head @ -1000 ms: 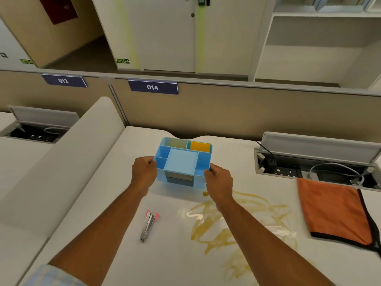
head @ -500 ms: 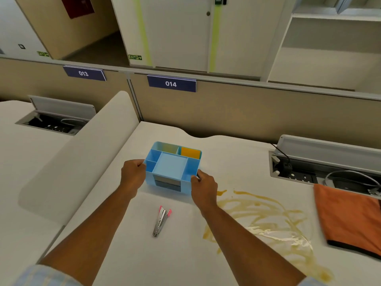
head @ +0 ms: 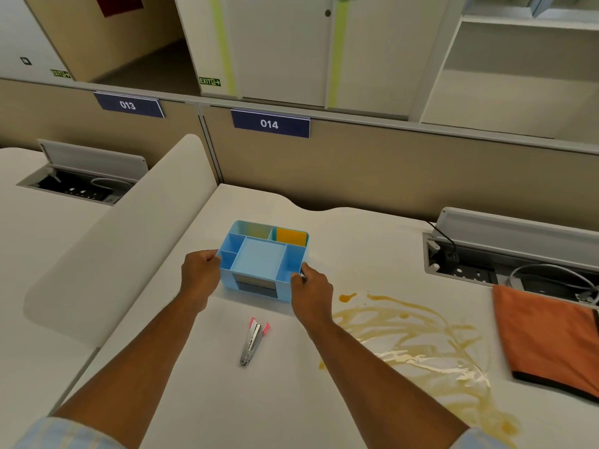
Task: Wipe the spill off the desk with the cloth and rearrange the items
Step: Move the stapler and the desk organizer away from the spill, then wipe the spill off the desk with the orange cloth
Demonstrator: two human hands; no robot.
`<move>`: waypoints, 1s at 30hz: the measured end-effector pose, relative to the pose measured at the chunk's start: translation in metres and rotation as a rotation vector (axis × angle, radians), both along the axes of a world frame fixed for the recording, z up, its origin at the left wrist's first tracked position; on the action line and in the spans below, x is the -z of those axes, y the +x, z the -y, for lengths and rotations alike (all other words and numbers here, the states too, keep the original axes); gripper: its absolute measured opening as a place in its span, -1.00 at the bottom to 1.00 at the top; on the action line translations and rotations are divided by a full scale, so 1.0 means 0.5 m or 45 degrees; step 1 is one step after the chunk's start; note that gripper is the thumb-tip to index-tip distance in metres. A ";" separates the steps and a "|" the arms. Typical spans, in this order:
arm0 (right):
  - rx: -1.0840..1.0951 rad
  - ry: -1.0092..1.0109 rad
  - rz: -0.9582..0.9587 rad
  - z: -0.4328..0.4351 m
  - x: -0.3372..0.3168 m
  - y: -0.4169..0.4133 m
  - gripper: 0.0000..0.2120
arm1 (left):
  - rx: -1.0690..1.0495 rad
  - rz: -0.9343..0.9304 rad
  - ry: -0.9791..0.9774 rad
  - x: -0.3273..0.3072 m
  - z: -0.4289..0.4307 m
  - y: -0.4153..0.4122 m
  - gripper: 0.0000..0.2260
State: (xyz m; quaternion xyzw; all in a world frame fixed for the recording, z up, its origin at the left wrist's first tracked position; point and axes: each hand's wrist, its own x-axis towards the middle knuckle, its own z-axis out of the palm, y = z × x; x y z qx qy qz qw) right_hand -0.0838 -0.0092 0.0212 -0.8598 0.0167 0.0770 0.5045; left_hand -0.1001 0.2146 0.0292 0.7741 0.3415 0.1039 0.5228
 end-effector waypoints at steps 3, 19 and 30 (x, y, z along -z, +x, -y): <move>-0.017 -0.020 -0.020 -0.002 0.007 -0.006 -0.63 | 0.006 -0.007 -0.012 0.006 -0.001 -0.008 -0.84; -0.096 -0.072 -0.066 0.032 0.017 0.008 -0.47 | -0.212 -0.012 0.173 0.019 -0.006 -0.048 -0.63; 0.259 -0.804 0.122 0.441 0.028 0.014 -0.58 | -0.109 0.513 0.372 -0.040 0.268 -0.072 -0.48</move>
